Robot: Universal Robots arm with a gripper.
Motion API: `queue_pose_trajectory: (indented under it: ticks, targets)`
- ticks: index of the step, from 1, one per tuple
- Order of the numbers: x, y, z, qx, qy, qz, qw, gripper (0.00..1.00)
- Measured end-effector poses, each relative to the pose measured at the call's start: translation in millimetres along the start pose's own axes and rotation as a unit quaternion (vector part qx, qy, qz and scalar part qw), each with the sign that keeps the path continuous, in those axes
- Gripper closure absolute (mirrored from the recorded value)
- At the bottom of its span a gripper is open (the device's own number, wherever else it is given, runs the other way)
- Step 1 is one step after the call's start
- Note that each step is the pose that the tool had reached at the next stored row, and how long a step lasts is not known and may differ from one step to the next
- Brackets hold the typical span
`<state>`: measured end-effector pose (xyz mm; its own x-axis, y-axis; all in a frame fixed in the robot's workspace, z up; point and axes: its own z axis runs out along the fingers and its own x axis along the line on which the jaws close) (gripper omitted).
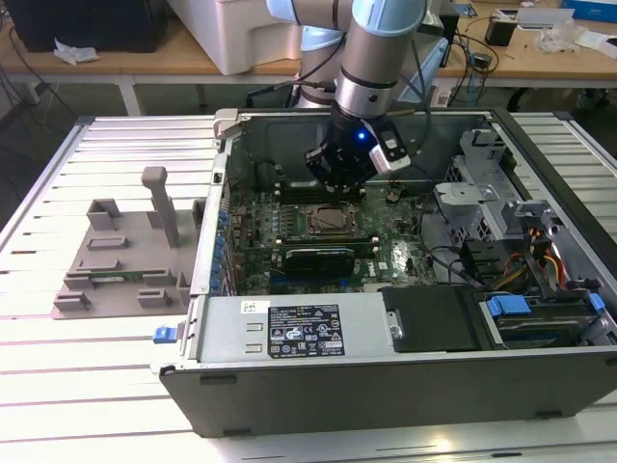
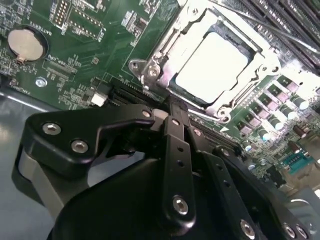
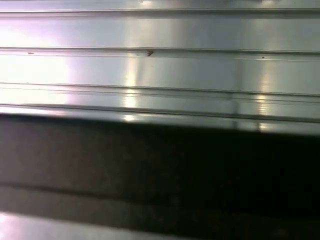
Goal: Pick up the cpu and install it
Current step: 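Install the first cpu locking lever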
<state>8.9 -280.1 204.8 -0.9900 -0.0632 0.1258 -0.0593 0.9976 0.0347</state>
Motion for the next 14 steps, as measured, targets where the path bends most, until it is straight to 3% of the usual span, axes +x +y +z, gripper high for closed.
queue_pose_trajectory:
  ticks: [3, 5, 10, 14]
  targets:
    - [-1.6, -1.5, 5.9, 0.0008, 0.0007, 0.0, 1.0, 0.89]
    - [-1.5, -1.2, 5.2, -0.0006, 0.0006, 0.0, 1.0, 0.89]
    - [-0.1, -2.3, -5.7, -0.0012, -0.0004, 0.0, 1.0, 0.89]
    - [1.1, -22.3, -6.4, -0.0011, -0.0003, 0.0, 1.0, 0.89]
